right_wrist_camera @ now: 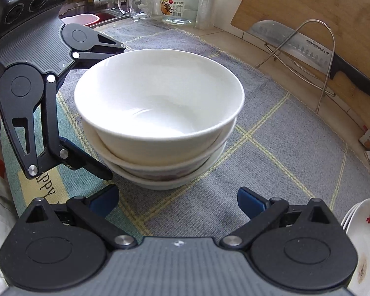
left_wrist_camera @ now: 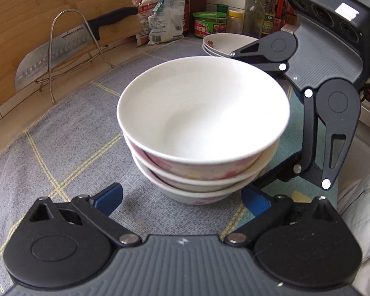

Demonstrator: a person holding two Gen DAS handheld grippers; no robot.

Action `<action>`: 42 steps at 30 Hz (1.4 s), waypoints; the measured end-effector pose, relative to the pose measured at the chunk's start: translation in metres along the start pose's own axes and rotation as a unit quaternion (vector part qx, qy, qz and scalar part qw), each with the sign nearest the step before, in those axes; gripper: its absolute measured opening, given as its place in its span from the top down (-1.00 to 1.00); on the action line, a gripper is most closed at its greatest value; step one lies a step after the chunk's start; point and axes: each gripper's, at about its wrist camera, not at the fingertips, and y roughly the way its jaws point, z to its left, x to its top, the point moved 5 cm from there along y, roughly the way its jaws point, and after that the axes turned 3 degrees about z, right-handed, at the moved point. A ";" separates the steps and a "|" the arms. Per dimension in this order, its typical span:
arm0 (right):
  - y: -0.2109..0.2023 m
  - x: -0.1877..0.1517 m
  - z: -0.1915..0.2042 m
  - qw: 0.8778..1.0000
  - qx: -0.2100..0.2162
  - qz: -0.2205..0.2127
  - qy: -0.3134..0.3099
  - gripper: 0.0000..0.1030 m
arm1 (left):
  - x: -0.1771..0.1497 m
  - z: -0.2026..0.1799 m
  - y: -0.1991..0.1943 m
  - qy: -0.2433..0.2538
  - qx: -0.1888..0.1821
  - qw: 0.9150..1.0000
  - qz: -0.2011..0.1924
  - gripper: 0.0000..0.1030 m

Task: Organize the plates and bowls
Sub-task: 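Close the left tool on the bowl stack rim while the right tool grips the opposite rim, then lift the bowl stack with both tools and carry it toward the plate stack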

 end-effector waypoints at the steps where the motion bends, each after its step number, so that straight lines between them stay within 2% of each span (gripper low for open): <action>1: 0.001 0.001 0.001 1.000 0.003 0.001 -0.005 -1.00 | 0.001 0.000 0.001 0.012 -0.006 1.000 0.001 -0.95; 11: -0.001 0.015 -0.001 0.997 0.041 -0.002 -0.062 -0.80 | 0.012 0.003 0.003 0.098 -0.044 0.994 0.009 -0.82; 16: -0.003 0.017 0.003 0.995 0.056 -0.001 -0.086 -0.62 | 0.012 0.002 0.001 0.105 -0.064 0.992 0.008 -0.56; 33: -0.004 0.020 0.000 0.991 0.071 0.012 -0.108 -0.62 | 0.012 0.008 0.002 0.126 -0.089 0.988 0.004 -0.59; 42: -0.005 0.018 0.002 0.994 0.064 0.012 -0.092 -0.62 | 0.012 0.008 0.003 0.133 -0.091 0.987 0.007 -0.59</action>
